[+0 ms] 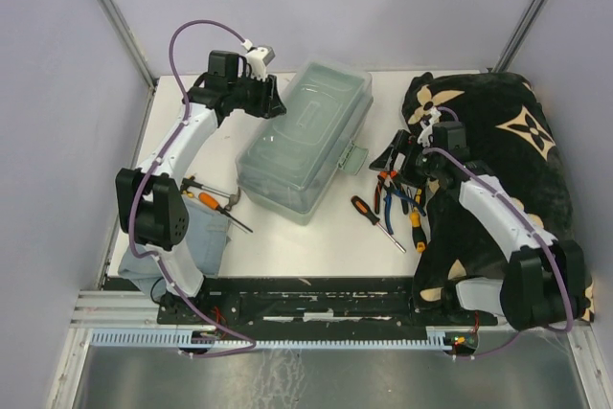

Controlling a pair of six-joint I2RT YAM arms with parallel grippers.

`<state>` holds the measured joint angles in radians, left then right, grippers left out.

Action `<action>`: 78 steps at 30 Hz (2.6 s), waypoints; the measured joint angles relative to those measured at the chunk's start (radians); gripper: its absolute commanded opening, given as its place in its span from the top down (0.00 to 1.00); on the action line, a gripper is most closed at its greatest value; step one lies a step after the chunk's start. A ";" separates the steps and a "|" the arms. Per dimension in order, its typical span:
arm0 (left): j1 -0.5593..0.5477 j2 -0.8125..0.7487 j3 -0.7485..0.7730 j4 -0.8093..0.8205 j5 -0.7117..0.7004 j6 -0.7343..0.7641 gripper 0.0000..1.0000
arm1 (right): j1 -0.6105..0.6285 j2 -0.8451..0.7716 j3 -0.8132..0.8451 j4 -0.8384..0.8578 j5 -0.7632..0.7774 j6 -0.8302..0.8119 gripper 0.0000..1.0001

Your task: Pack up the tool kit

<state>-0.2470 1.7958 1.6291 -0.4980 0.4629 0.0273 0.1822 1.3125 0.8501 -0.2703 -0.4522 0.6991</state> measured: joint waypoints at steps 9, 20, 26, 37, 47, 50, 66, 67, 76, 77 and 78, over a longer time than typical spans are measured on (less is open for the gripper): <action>0.005 -0.016 -0.048 0.043 0.010 -0.056 0.36 | 0.000 -0.249 -0.003 -0.127 0.076 0.028 0.07; 0.016 -0.020 -0.075 0.077 0.040 -0.107 0.31 | 0.000 -0.385 -0.174 -0.133 0.008 0.131 0.08; 0.028 -0.020 -0.085 0.085 0.064 -0.115 0.29 | 0.000 -0.420 -0.176 -0.130 0.006 0.159 0.08; 0.060 0.028 -0.061 0.086 0.179 -0.148 0.24 | 0.053 -0.386 -0.216 0.054 0.007 0.266 0.08; 0.080 0.076 -0.018 0.075 0.248 -0.175 0.64 | 0.235 -0.049 -0.111 0.301 0.027 0.325 0.08; 0.079 0.070 -0.027 0.114 0.246 -0.188 0.78 | 0.270 0.085 -0.005 0.367 0.035 0.330 0.08; 0.157 0.043 -0.222 0.486 0.344 -0.382 0.97 | 0.266 0.214 0.027 0.555 0.069 0.378 0.06; 0.158 0.042 -0.225 0.491 0.345 -0.386 0.97 | 0.263 0.220 0.028 0.563 0.060 0.380 0.06; 0.159 0.028 -0.258 0.543 0.348 -0.435 0.97 | 0.207 0.264 0.030 0.628 -0.068 0.421 0.06; 0.159 0.024 -0.264 0.551 0.347 -0.443 0.97 | 0.203 0.269 0.030 0.635 -0.082 0.425 0.06; 0.159 0.023 -0.269 0.557 0.346 -0.450 0.97 | 0.200 0.273 0.030 0.641 -0.094 0.430 0.06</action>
<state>-0.0883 1.8183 1.3605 0.0593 0.8093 -0.4229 0.3820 1.5856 0.8799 0.3710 -0.5461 1.1286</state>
